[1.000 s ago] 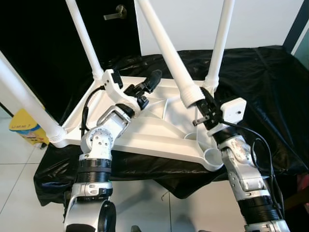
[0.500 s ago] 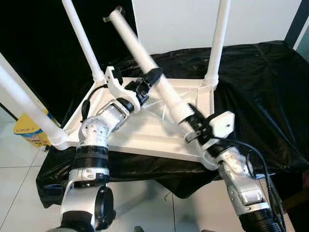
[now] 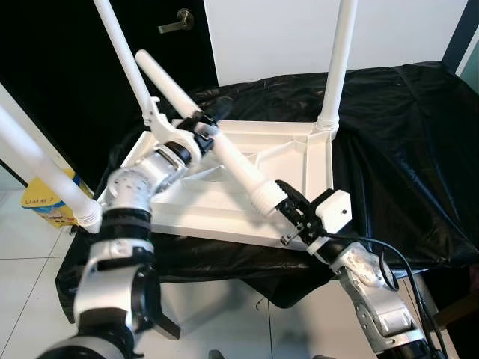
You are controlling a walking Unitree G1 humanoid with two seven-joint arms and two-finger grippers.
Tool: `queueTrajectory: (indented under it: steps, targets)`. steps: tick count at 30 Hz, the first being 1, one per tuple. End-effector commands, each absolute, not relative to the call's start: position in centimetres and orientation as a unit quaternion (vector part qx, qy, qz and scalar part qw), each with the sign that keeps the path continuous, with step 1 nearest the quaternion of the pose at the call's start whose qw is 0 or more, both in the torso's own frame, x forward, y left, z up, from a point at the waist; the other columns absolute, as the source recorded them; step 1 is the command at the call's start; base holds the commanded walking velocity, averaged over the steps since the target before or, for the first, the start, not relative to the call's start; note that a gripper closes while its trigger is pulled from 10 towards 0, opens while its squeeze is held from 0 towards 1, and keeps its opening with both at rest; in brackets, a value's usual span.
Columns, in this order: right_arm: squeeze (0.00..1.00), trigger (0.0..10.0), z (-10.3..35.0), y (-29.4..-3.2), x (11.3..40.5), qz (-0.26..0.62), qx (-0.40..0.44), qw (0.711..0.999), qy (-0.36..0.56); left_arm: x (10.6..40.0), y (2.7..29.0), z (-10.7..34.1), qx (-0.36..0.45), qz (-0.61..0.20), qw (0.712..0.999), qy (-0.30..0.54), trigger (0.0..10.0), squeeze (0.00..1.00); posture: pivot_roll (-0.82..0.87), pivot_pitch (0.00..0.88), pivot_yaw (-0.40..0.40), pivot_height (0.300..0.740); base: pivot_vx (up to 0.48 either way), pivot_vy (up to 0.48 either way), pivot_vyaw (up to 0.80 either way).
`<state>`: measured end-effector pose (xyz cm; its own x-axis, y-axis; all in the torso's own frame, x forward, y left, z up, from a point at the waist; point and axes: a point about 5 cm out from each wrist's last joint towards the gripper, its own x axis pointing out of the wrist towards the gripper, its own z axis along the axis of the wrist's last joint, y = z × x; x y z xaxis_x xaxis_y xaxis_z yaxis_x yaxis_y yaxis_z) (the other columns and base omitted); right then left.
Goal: Building children table
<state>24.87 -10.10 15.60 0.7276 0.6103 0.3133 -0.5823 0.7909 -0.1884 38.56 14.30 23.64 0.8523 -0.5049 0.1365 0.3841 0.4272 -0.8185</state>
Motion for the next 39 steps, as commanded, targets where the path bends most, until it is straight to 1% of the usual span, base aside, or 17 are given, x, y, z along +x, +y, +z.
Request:
queueTrajectory:
  steps: [1,4,5,7,8,12,23,24,25,35,36,39]
  targets:
    - [0.0,10.0,15.8,-9.8,24.7,0.333,-0.036,0.924,-0.186,37.9,14.0,24.7,-0.463,-0.391,0.796,-0.004,10.0,0.0,-0.17,0.0,0.124,0.74,0.0,0.0,0.0]
    - [0.0,10.0,15.8,-9.9,24.7,0.331,-0.039,0.925,-0.184,37.8,14.0,24.7,-0.461,-0.393,0.795,-0.002,10.0,0.0,-0.17,0.0,0.127,0.74,0.0,0.0,0.0]
    - [0.0,10.0,15.8,-9.8,24.7,0.331,-0.038,0.925,-0.184,37.8,14.1,24.7,-0.468,-0.39,0.793,-0.002,3.9,0.0,-0.17,0.0,0.127,0.74,0.0,0.0,0.0]
    - [0.0,10.0,15.8,-9.8,24.6,0.331,-0.037,0.925,-0.185,37.9,14.2,24.6,-0.472,-0.387,0.792,-0.001,3.9,0.0,-0.17,0.0,0.127,0.74,0.0,0.0,0.0]
    - [0.0,10.0,15.8,-9.7,24.6,0.331,-0.036,0.925,-0.184,38.0,14.3,24.6,-0.473,-0.387,0.792,0.0,0.0,0.0,-0.17,0.0,0.126,0.74,0.0,0.0,0.0]
    - [0.0,10.0,15.8,-9.4,24.4,0.334,-0.032,0.924,-0.183,37.9,14.4,24.5,-0.472,-0.394,0.789,0.002,0.0,0.0,-0.17,0.0,0.127,0.74,0.0,0.0,0.0]
    - [0.0,10.0,15.7,-9.6,24.4,0.332,-0.029,0.925,-0.183,38.0,14.5,24.4,-0.474,-0.39,0.789,0.004,0.0,0.0,-0.17,0.0,0.123,0.74,0.0,0.0,0.0]
    - [1.0,10.0,15.8,-9.6,24.4,0.332,-0.025,0.925,-0.183,38.1,14.6,24.3,-0.474,-0.385,0.792,0.008,0.0,0.0,-0.17,0.0,0.124,0.74,0.0,0.0,0.0]
    - [1.0,10.0,15.9,-9.7,24.3,0.333,-0.023,0.925,-0.184,38.2,14.7,24.3,-0.473,-0.379,0.796,0.014,10.0,0.0,-0.18,0.0,0.129,0.74,0.0,0.0,0.0]
    - [1.0,10.0,15.7,-10.5,23.9,0.324,-0.028,0.928,-0.18,39.0,15.8,24.4,-0.488,-0.345,0.802,0.019,10.0,0.0,-0.19,0.019,0.14,0.74,0.0,0.0,0.0]
    - [0.0,10.0,15.7,-10.6,23.7,0.327,-0.029,0.928,-0.178,39.1,16.1,24.5,-0.492,-0.337,0.802,0.017,10.0,0.0,-0.19,0.019,0.142,0.74,0.0,0.0,0.0]
    - [0.0,10.0,15.4,-10.9,23.1,0.336,-0.03,0.925,-0.173,39.5,16.5,24.8,-0.499,-0.321,0.805,0.012,10.0,0.0,-0.19,0.02,0.145,0.74,0.0,0.0,0.0]
